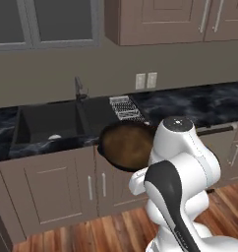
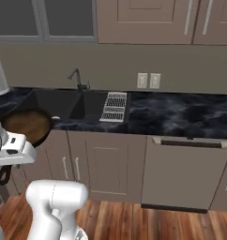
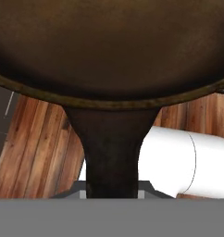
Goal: Move the pot and pan from the stove into the sink.
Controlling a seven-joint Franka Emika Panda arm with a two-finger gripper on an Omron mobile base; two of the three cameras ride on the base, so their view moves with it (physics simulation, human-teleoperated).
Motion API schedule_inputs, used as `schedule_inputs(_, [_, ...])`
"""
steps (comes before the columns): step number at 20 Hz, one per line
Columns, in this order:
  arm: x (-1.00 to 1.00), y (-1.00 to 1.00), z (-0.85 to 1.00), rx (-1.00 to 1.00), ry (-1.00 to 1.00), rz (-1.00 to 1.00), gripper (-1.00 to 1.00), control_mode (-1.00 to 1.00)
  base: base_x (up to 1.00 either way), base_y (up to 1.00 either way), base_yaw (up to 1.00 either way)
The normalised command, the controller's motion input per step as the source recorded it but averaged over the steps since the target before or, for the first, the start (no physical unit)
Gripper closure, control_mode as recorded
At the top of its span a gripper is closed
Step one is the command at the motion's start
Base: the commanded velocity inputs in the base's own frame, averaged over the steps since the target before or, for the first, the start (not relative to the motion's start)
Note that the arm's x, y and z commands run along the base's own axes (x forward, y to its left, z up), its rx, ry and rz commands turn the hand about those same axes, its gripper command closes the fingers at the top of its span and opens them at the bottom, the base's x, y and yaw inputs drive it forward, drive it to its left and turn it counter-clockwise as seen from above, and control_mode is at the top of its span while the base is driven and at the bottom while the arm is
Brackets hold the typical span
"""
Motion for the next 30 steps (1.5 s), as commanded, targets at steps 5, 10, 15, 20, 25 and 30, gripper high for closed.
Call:
schedule_inputs(5, [0.0,0.0,0.0,0.0,0.0,0.0,1.0,1.0,0.85,0.21,-0.02])
schedule_inputs(10, [0.0,0.0,0.0,0.0,0.0,0.0,1.0,1.0,0.71,0.17,-0.02])
schedule_inputs(15, [0.0,0.0,0.0,0.0,0.0,0.0,1.0,1.0,0.35,0.08,0.0])
schedule_inputs(20, [0.0,0.0,0.0,0.0,0.0,0.0,1.0,1.0,0.03,0.02,0.0])
schedule_inputs(25, [0.0,0.0,0.0,0.0,0.0,0.0,1.0,1.0,0.25,0.48,0.01])
schedule_inputs(30, [0.0,0.0,0.0,0.0,0.0,0.0,1.0,1.0,0.25,0.63,0.0])
